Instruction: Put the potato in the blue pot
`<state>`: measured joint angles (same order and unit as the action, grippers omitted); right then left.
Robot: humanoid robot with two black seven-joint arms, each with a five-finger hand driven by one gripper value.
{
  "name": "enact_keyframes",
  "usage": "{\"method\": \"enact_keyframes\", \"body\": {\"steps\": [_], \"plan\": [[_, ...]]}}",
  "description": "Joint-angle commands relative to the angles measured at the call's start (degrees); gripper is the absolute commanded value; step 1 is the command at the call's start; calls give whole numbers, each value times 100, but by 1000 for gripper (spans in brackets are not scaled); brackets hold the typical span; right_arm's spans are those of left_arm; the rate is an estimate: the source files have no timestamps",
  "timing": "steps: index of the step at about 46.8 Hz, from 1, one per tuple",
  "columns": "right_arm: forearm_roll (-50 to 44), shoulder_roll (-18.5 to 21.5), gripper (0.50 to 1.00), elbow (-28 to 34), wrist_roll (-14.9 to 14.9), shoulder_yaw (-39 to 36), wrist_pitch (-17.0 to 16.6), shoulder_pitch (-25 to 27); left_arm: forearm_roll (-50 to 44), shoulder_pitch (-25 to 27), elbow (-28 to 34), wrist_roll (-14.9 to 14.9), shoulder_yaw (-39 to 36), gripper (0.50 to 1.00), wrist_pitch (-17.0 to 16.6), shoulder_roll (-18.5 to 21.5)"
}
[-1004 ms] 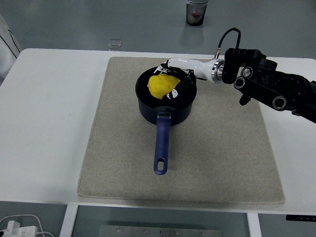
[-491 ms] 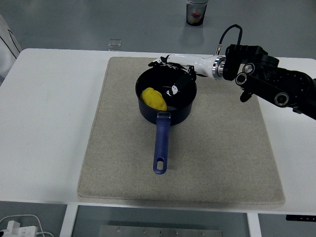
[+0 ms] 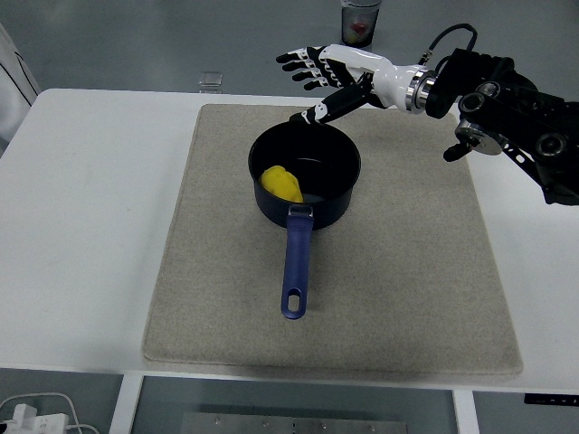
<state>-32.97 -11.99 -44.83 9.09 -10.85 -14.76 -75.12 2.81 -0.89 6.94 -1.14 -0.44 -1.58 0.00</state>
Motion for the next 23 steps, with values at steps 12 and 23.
{"method": "enact_keyframes", "body": {"steps": [12, 23], "plan": [[1064, -734, 913, 97, -39, -233, 17, 322, 0, 1, 0, 0, 0, 996, 0, 0], [1916, -867, 913, 580, -39, -427, 26, 542, 0, 1, 0, 0, 0, 996, 0, 0]]}}
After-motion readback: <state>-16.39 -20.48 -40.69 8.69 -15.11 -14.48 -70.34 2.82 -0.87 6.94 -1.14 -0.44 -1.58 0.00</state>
